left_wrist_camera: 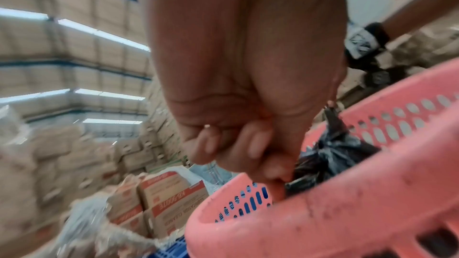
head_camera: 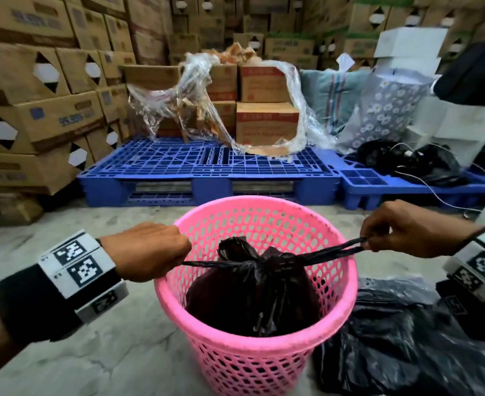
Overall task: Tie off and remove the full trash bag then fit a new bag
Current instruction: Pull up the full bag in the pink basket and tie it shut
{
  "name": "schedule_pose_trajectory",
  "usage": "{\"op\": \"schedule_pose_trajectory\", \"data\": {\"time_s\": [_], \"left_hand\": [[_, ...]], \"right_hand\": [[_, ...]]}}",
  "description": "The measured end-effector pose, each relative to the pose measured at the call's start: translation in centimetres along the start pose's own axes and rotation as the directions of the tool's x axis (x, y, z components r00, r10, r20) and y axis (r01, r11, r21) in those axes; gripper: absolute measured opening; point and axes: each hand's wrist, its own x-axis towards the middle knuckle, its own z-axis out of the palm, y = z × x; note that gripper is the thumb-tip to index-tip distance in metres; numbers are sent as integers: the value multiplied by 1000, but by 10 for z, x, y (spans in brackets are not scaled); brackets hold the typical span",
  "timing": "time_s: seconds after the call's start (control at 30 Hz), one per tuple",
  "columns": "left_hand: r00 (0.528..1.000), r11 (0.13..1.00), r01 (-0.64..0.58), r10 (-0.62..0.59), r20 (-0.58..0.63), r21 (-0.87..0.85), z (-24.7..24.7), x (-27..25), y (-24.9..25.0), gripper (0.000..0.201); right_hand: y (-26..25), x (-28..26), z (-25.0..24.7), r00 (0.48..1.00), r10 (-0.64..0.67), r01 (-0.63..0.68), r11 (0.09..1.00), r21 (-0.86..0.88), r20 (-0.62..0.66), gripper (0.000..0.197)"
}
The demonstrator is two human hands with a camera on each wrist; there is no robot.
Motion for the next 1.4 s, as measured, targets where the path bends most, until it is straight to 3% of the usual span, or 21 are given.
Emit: {"op": "schedule_pose_trajectory", "data": {"time_s": [0.07, 0.1, 0.13, 0.2, 0.23, 0.27, 0.37, 0.5, 0.57, 0.7, 0.73, 0.8, 0.9, 1.03, 1.1, 1.17, 1.23, 1.3, 1.4], "left_hand": [[995, 991, 99, -101, -17, -90, -5, 0, -7, 24], [987, 956, 151, -161, -19, -251, -8, 2, -13, 26], [978, 851, 178, -208, -6, -494, -12, 6, -16, 28], [965, 400, 135, -263, 28, -906, -22, 15, -14, 34], [964, 203, 80, -266, 24, -976, -29, 20, -11, 33], [967, 84, 26, -255, 4, -996, -35, 24, -6, 29], [984, -65, -102, -152, -92, -993, -47, 38, 18, 22], [987, -195, -160, -57, -151, -968, -43, 48, 42, 15], [981, -198, -188, -87, -174, -962, -38, 47, 44, 14], [964, -10, -225, -150, -221, -974, -33, 40, 35, 27], [960, -2, -234, -156, -231, -972, -32, 38, 34, 27], [957, -17, -248, -159, -242, -969, -29, 35, 32, 24], [963, 5, -228, -147, -226, -974, -28, 34, 29, 24], [987, 23, -63, -149, -66, -998, -23, 36, 24, 25], [991, 13, 6, -131, 4, -1000, -22, 35, 22, 26], [989, 75, 27, -144, 15, -997, -24, 34, 19, 25], [983, 167, -16, -178, -46, -986, -27, 31, 16, 23], [969, 249, -86, -205, -140, -965, -28, 29, 17, 20], [912, 464, -142, -283, -298, -874, -27, 31, 22, 12]], "right_hand": [[-10, -1, -7, 998, 23, -15, 992, 129, -62, 19], [-20, 0, -11, 997, 19, 0, 969, 248, -73, 17], [-32, 1, -14, 997, -6, 37, 922, 386, -82, 13], [-65, 4, -21, 990, -94, 138, 785, 604, -104, 4], [-82, 8, -24, 982, -145, 186, 733, 655, -117, 7], [-98, 12, -25, 972, -195, 229, 693, 684, -129, 11], [-131, 30, -21, 949, -257, 306, 620, 722, -182, 9], [-140, 47, -16, 961, -126, 275, 528, 804, -246, 3], [-140, 49, -12, 969, -88, 244, 498, 832, -231, 5], [-140, 56, -4, 983, 17, 156, 445, 882, -182, 8], [-139, 58, -2, 988, 11, 132, 478, 868, -156, 12], [-141, 58, 2, 993, -83, 119, 638, 761, -86, 20], [-143, 57, 12, 975, -220, 188, 858, 479, 12, 11], [-139, 61, 21, 954, -256, 291, 918, 271, -156, 10], [-140, 61, 24, 906, -345, 375, 923, 89, -245, 7], [-139, 60, 26, 861, -427, 441, 897, -14, -277, 5], [-139, 61, 28, 852, -444, 475, 879, 52, -277, 7], [-138, 62, 29, 880, -391, 446, 875, 188, -269, 7], [-136, 64, 29, 924, -305, 372, 855, 361, -230, 9]]}}
